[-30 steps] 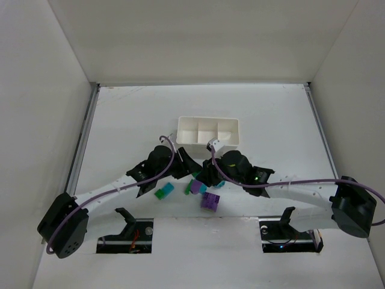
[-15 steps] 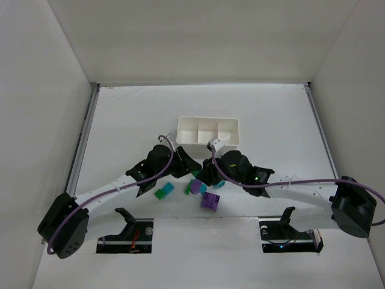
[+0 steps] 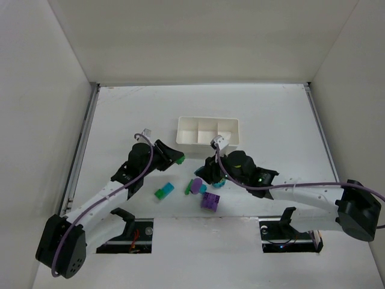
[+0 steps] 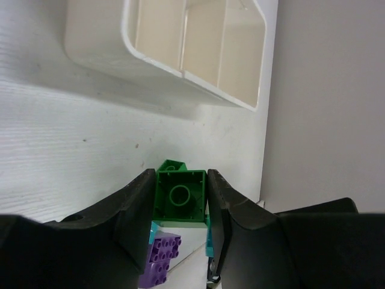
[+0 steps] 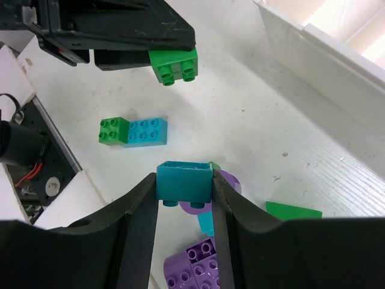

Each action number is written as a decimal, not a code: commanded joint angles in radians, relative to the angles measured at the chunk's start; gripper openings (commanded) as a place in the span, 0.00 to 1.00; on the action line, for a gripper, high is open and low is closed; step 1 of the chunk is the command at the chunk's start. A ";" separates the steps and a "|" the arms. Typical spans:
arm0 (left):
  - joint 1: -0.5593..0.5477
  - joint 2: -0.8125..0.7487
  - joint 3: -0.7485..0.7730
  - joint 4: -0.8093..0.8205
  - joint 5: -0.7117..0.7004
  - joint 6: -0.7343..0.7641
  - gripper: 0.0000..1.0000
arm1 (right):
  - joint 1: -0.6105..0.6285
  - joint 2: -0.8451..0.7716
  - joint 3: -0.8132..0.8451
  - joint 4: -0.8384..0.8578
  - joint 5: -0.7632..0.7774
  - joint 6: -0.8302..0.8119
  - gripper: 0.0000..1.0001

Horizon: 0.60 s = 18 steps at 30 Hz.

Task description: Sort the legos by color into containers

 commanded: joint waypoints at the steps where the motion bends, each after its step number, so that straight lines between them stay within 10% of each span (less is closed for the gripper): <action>1: 0.035 -0.040 -0.032 -0.002 -0.010 0.015 0.12 | -0.010 -0.032 0.003 0.020 0.025 0.006 0.28; 18: -0.109 -0.143 0.053 -0.099 -0.313 0.152 0.13 | -0.268 0.304 0.362 -0.018 0.298 -0.003 0.32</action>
